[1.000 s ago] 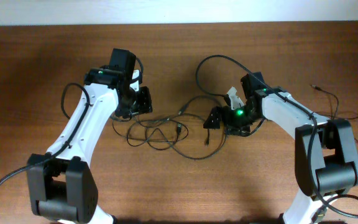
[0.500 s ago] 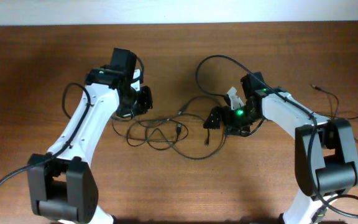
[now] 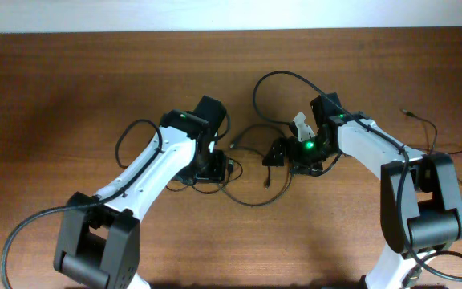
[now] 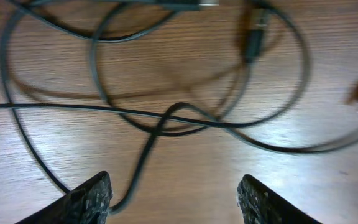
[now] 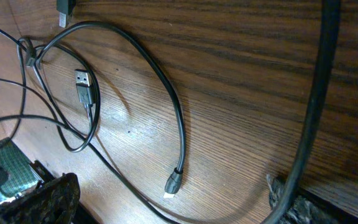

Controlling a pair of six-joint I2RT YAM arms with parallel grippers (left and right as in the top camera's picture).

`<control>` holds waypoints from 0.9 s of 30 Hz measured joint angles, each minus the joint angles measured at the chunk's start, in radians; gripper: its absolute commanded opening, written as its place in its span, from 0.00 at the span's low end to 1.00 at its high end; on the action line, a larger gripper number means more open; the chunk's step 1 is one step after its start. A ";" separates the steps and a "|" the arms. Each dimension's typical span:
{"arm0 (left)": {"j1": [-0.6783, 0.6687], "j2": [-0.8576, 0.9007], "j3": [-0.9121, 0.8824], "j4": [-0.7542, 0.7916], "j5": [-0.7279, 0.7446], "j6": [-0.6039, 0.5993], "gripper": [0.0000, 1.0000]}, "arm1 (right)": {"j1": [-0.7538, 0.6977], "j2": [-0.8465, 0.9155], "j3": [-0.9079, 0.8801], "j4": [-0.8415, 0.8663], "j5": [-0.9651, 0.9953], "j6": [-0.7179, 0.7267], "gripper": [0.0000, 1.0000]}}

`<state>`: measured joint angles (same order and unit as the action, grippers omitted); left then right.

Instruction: Untangle cables

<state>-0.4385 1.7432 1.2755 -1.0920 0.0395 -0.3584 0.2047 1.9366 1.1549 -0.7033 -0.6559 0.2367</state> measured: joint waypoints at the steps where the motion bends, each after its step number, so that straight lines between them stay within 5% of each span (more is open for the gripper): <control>1: 0.000 0.000 -0.009 0.002 -0.026 0.001 0.57 | 0.000 0.000 0.000 0.000 0.000 0.000 0.98; 3: 0.000 0.000 -0.036 0.018 -0.084 0.001 0.49 | 0.000 0.000 0.000 0.000 0.000 0.000 0.99; 6: 0.000 0.000 -0.099 0.087 -0.135 0.002 0.00 | 0.000 0.000 0.000 0.003 0.000 0.001 0.98; 16: 0.000 -0.020 -0.088 0.038 -0.153 0.003 0.00 | 0.000 0.000 0.000 0.003 0.000 0.003 0.98; 27: 0.007 -0.441 0.286 0.191 -0.191 0.002 0.00 | 0.000 0.000 0.000 0.004 0.000 0.003 0.98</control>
<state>-0.4316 1.3018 1.5620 -0.9009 -0.1513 -0.3561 0.2047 1.9366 1.1549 -0.6994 -0.6559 0.2398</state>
